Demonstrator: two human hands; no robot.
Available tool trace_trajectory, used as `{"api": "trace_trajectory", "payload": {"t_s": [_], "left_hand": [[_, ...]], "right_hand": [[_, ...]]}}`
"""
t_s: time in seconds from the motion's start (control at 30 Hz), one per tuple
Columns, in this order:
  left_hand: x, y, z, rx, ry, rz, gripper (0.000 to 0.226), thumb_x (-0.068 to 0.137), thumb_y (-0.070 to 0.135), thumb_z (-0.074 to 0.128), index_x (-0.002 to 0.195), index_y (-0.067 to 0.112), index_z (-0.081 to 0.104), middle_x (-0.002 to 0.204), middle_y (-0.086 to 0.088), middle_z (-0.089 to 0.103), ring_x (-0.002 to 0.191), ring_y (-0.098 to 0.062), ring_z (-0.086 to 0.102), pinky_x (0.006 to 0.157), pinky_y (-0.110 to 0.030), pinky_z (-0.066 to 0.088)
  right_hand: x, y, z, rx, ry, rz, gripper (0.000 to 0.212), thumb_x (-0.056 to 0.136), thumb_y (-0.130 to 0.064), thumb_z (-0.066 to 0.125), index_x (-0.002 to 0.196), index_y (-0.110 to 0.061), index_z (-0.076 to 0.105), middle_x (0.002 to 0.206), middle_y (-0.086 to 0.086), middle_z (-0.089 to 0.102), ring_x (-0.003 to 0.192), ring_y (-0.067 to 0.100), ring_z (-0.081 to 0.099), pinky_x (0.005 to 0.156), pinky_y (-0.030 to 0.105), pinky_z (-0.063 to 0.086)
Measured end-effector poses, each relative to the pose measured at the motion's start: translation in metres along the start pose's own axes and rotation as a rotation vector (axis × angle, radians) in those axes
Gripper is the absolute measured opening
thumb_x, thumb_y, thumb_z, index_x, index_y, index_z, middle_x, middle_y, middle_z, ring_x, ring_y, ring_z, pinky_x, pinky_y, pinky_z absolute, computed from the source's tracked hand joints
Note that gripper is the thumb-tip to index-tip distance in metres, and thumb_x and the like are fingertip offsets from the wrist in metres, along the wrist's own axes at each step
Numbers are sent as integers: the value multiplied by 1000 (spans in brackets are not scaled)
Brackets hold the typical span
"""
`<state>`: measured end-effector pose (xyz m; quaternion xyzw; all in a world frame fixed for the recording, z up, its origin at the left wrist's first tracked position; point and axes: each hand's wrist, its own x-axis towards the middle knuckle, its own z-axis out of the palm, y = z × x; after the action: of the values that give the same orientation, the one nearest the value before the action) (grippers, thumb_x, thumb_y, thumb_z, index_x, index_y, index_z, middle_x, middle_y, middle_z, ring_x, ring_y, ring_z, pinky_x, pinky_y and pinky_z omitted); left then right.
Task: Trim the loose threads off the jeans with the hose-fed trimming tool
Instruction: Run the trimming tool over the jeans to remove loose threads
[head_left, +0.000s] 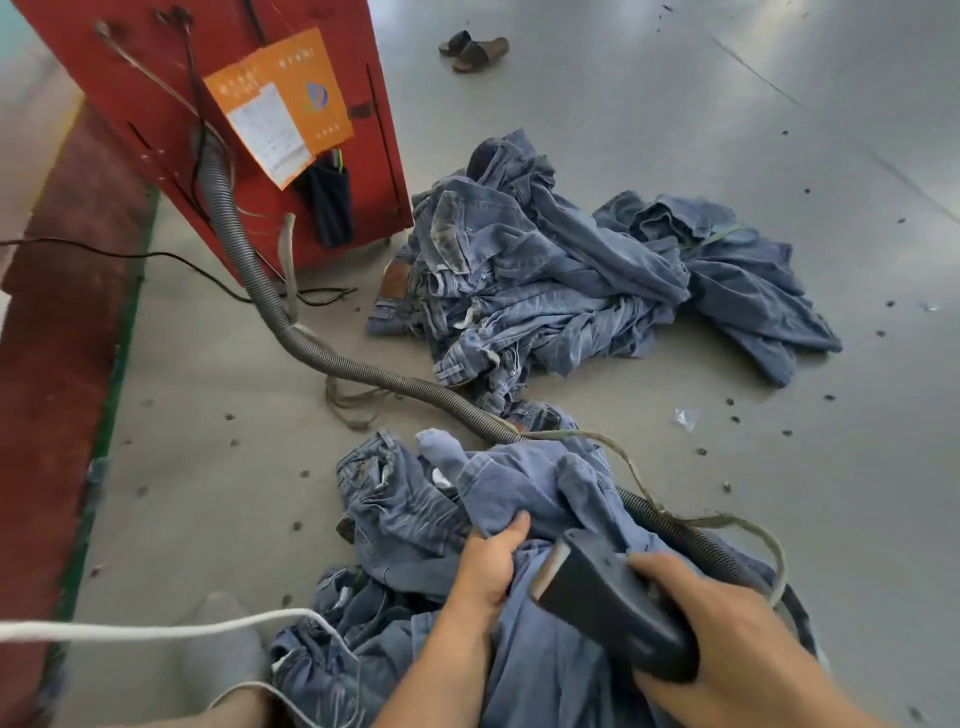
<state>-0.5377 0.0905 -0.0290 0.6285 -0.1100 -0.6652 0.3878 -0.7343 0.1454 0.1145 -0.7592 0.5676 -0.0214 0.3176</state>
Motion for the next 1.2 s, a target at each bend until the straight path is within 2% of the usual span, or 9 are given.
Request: {"api": "trace_trajectory", "payload": {"t_s": [0.17, 0.3, 0.43, 0.53, 0.63, 0.73, 0.83, 1.07, 1.2], "left_hand": [[-70, 22, -9, -168, -316, 118, 26, 74, -8, 77, 100, -3, 77, 101, -22, 76, 89, -28, 76, 71, -36, 62], [-123, 30, -46, 272, -350, 338, 47, 72, -15, 76, 110, 12, 67, 93, 12, 80, 91, -4, 75, 77, -20, 59], [-143, 32, -72, 388, -329, 317, 63, 63, 16, 94, 121, 11, 68, 113, 5, 78, 118, -16, 68, 92, -23, 55], [-140, 28, -60, 844, -246, 390, 38, 85, 48, 81, 119, 37, 71, 122, 34, 67, 118, 13, 57, 88, -3, 42], [-131, 11, -50, 1268, -124, 351, 51, 96, 62, 53, 143, 41, 53, 154, 11, 50, 143, -17, 43, 111, -23, 38], [-129, 5, -48, 1087, -183, 335, 42, 77, 75, 56, 116, 61, 59, 129, 21, 64, 126, -8, 55, 107, -28, 45], [-131, 10, -44, 503, -152, 350, 50, 62, 90, 68, 106, 64, 67, 115, 38, 66, 111, 17, 57, 94, -12, 44], [-115, 20, -41, 40, -150, 335, 43, 71, 3, 68, 113, 3, 71, 116, -17, 75, 113, -31, 70, 99, -44, 56], [-114, 31, -38, -122, -408, 344, 32, 69, 9, 83, 101, 6, 80, 112, -18, 75, 110, -33, 69, 90, -34, 57]], "right_hand": [[25, 18, -57, 225, 335, 46, 56, 80, -22, 84, 116, -44, 47, 92, -29, 67, 78, -8, 63, 61, 18, 46], [34, 27, -95, 338, 520, 80, 41, 82, -16, 84, 99, -35, 51, 68, -2, 69, 57, 6, 66, 50, 23, 47], [32, 26, -93, 391, 472, 95, 40, 84, -17, 83, 101, -36, 52, 69, -6, 73, 57, 12, 70, 57, 37, 55], [31, 25, -76, 308, 367, 87, 41, 85, -21, 84, 103, -36, 51, 75, -2, 69, 64, 14, 69, 62, 40, 54], [29, 23, -64, 176, 261, 8, 43, 82, -32, 85, 108, -42, 52, 86, -15, 66, 74, -1, 64, 64, 31, 47], [29, 22, -60, 122, 223, -18, 43, 81, -35, 85, 111, -42, 55, 90, -18, 67, 81, -3, 62, 69, 30, 50], [29, 20, -62, 112, 228, -35, 42, 81, -36, 84, 110, -46, 55, 88, -20, 67, 82, -3, 62, 68, 28, 49], [29, 11, -84, 182, 268, 10, 39, 80, -40, 83, 99, -54, 53, 84, -27, 66, 67, 4, 68, 66, 32, 52], [22, 1, -100, 223, 226, -93, 31, 80, -39, 85, 97, -52, 62, 72, -23, 68, 57, 0, 66, 52, 7, 44]]}}
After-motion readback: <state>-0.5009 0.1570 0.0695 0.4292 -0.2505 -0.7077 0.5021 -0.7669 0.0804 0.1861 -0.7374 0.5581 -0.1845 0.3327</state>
